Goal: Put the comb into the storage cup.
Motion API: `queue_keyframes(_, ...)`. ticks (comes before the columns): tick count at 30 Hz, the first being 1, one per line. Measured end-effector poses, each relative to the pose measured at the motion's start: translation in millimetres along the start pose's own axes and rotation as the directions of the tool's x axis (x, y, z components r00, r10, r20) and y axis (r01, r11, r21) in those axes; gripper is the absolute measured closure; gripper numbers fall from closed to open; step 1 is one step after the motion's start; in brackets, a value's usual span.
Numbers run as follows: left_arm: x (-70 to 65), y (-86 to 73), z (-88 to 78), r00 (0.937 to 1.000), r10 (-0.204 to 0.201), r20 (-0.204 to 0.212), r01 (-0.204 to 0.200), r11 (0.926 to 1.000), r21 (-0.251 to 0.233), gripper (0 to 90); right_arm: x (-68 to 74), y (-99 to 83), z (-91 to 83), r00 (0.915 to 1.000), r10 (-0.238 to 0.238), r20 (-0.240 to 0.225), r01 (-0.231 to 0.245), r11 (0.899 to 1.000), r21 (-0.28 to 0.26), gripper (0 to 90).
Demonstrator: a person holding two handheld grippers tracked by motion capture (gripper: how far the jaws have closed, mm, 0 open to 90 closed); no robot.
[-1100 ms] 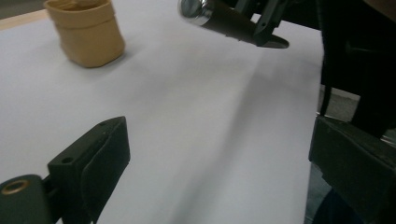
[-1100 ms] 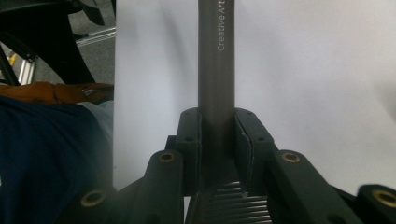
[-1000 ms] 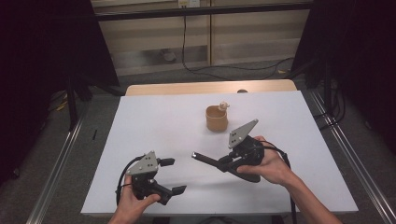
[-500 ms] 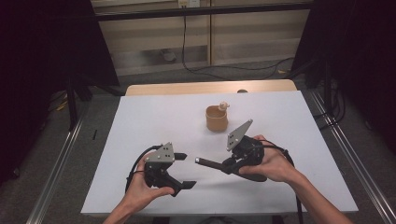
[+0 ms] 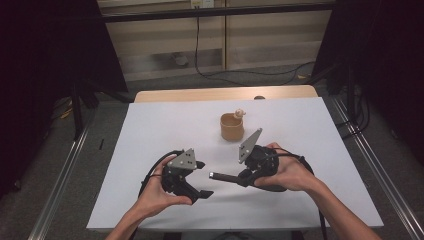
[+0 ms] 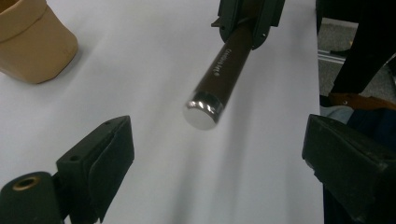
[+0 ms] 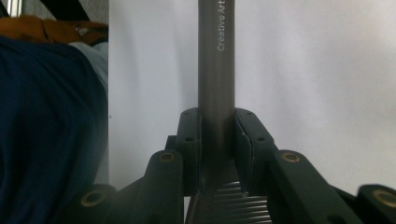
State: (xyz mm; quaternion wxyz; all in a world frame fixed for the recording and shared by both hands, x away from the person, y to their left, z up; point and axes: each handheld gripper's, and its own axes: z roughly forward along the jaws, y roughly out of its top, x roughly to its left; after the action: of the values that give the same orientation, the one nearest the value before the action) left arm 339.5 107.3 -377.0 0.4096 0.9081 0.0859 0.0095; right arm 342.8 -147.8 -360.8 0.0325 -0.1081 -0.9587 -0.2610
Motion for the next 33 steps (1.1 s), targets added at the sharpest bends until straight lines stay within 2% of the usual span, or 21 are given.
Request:
queue_keyframes(4,1.5,3.1,-0.1,0.9992,0.036,-0.017,-0.036,0.9988,0.033,12.1,-1.0,4.5,1.8,1.0000,-0.006,-0.007,0.006,1.000,0.026,72.9)
queue_keyframes(7,3.1,3.7,1.8,0.9986,0.052,-0.009,-0.051,0.9973,0.053,13.7,-2.9,7.1,3.3,0.9999,-0.011,-0.013,0.012,0.999,0.033,72.9)
queue_keyframes(10,4.4,5.3,4.8,0.9970,0.073,0.024,-0.076,0.9923,0.099,16.1,-3.6,10.5,6.5,0.9995,-0.020,-0.026,0.022,0.998,0.058,73.0)
queue_keyframes(17,4.6,11.4,11.9,0.9930,0.114,0.031,-0.118,0.9825,0.145,25.4,-7.3,16.2,13.4,0.9987,-0.027,-0.043,0.031,0.996,0.089,72.9)
queue_keyframes(21,8.2,14.7,14.6,0.9938,0.103,0.042,-0.108,0.9837,0.144,31.4,-6.4,18.5,15.8,0.9980,-0.039,-0.051,0.043,0.994,0.098,72.9)
queue_keyframes(24,10.3,17.6,17.5,0.9930,0.105,0.055,-0.112,0.9803,0.163,35.1,-5.4,19.9,17.6,0.9975,-0.047,-0.052,0.053,0.993,0.106,72.9)
queue_keyframes(27,11.6,19.4,18.8,0.9936,0.095,0.062,-0.104,0.9808,0.165,36.3,-5.8,20.6,18.1,0.9975,-0.054,-0.046,0.059,0.992,0.109,72.9)
queue_keyframes(29,12.7,20.0,18.8,0.9930,0.084,0.082,-0.097,0.9814,0.166,39.3,-5.5,20.9,18.2,0.9975,-0.058,-0.039,0.062,0.992,0.111,72.9)
queue_keyframes(32,14.9,20.9,17.7,0.9915,0.076,0.106,-0.095,0.9777,0.187,39.7,-4.7,20.9,17.9,0.9972,-0.060,-0.045,0.064,0.992,0.109,72.9)
queue_keyframes(33,15.3,21.4,17.2,0.9907,0.061,0.122,-0.082,0.9797,0.183,41.1,-4.8,20.8,17.8,0.9970,-0.062,-0.045,0.067,0.992,0.107,72.9)
